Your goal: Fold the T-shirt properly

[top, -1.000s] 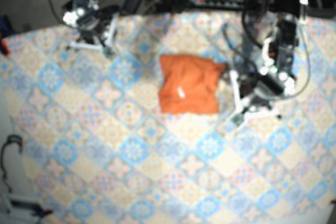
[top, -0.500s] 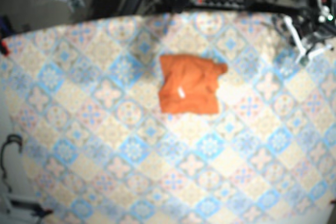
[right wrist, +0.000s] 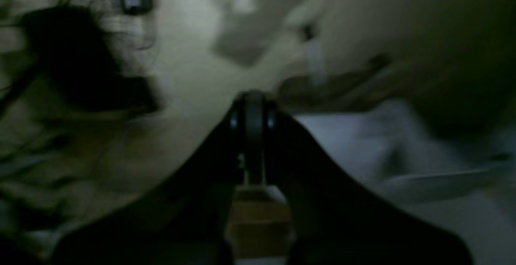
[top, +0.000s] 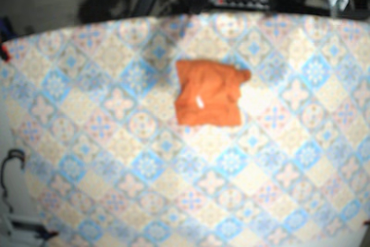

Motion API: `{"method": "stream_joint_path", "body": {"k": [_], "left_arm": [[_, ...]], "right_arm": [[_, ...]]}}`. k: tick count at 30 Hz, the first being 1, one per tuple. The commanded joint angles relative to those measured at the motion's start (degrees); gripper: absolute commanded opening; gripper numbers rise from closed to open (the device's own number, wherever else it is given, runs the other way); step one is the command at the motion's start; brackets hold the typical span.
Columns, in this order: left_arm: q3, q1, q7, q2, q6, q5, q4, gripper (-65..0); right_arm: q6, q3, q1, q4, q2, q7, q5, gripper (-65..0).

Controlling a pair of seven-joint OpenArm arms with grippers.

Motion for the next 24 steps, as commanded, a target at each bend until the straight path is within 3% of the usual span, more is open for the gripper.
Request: {"method": "stream_joint_path", "body": {"k": [1,4,7,12,15,18,21,24], "left_arm": [[1.47,-0.52,-1.29,-0.64,0.00,0.29,-3.75,-65.0],[8.06,-5.62,-6.56,-0.90,0.09,1.60,-15.44,-65.0],[16.32,-14.33,-15.62,-0.64,0.18,8.64,-31.70,-65.0],[24.59,-32.44,-34.52,4.11,0.27,18.92,-63.88,-65.0],[26.87,-41.31,-42.43,7.01,0.53,23.85,-77.33,-65.0],[28.02,-48.00,-46.03,9.65,7.21,27.80,-83.83,-65.0],[28.10,-52.04,-46.56,12.64,14.24,30.44,-84.27,-65.0],[28.10,-56.17,-46.56,16.33,17.85,32.64,-84.71,-65.0]], "right_arm": [[-0.04,0.42,-1.17,-3.19,0.15,-0.29,0.70,-65.0],[0.04,0.42,2.52,-15.76,0.24,0.59,2.02,-65.0],[0.04,0.51,9.12,-32.29,2.79,5.43,1.84,-65.0],[0.04,0.42,21.77,-61.83,7.18,18.35,1.84,-65.0],[0.04,0.33,28.72,-77.48,9.21,27.58,1.76,-65.0],[0.04,0.33,34.26,-88.03,9.56,35.49,1.76,-65.0],[0.04,0.33,39.18,-93.39,9.21,39.98,1.76,-65.0],[0.04,0.24,41.91,-94.27,8.68,43.40,1.76,-65.0]]}}
